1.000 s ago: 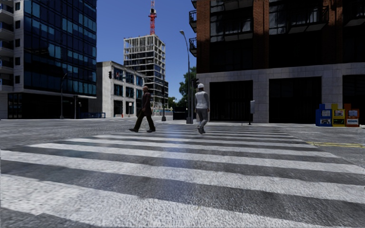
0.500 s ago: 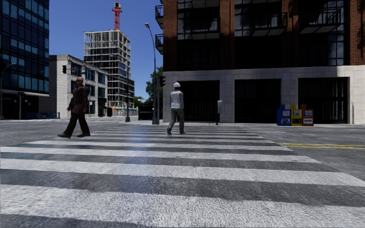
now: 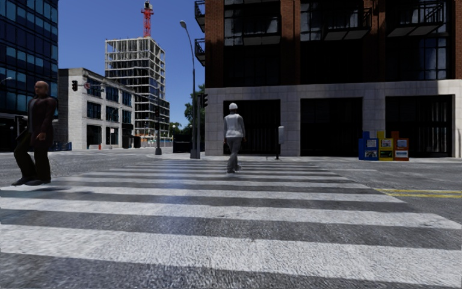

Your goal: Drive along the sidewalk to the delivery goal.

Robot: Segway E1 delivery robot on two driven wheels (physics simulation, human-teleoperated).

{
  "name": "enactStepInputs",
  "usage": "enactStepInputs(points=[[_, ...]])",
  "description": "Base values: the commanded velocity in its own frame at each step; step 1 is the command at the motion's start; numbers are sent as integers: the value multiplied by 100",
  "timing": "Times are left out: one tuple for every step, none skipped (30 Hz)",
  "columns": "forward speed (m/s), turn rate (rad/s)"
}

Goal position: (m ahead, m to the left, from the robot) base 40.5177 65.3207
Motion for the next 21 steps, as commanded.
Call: enactStepInputs(points=[[197, 0], [198, 0], [198, 0], [198, 0], [198, 0], [198, 0], [198, 0], [198, 0], [198, 0], [198, 0], [198, 0], [198, 0], [198, 0], [198, 0], [198, 0], [198, 0], [198, 0], [198, 0], [198, 0], [198, 0], [198, 0]])
